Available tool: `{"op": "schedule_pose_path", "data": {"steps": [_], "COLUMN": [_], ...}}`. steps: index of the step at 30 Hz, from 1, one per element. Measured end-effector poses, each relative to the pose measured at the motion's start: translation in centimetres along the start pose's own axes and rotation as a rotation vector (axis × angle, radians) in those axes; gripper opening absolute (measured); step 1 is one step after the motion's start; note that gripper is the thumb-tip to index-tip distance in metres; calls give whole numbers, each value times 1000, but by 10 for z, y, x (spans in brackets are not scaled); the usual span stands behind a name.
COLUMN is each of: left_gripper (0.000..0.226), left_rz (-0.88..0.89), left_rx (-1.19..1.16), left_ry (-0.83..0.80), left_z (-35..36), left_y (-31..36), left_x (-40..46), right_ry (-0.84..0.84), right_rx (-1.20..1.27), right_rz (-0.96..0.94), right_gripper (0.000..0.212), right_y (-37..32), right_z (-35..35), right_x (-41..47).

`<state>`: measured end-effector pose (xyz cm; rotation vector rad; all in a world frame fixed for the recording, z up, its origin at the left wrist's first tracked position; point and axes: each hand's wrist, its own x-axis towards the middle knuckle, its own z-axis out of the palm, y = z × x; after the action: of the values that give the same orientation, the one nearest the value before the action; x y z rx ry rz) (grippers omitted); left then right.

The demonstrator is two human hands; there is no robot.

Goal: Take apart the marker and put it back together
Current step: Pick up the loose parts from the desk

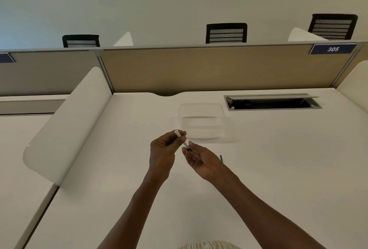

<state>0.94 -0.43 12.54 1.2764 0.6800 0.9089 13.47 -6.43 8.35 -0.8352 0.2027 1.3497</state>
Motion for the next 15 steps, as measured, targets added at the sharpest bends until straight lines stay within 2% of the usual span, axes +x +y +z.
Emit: {"op": "schedule_pose_path", "data": {"steps": [4, 7, 10, 15], "left_gripper": [15, 17, 26, 30], "left_rz": [-7, -10, -35, -83], "left_rx": [-7, 27, 126, 426], "left_ry": [-7, -7, -8, 113], "left_z": [3, 2, -4, -24], "left_y": [-2, -4, -12, -37], "left_x": [2, 2, 3, 4], "right_ry": [-42, -31, 20, 123], "right_rx": [67, 76, 70, 36], "right_rz": [14, 10, -41, -91], "right_gripper": [26, 23, 19, 8], "right_y": [-6, -9, -13, -20], "right_z": [9, 12, 9, -1], "right_x": [-5, -6, -7, -7]}}
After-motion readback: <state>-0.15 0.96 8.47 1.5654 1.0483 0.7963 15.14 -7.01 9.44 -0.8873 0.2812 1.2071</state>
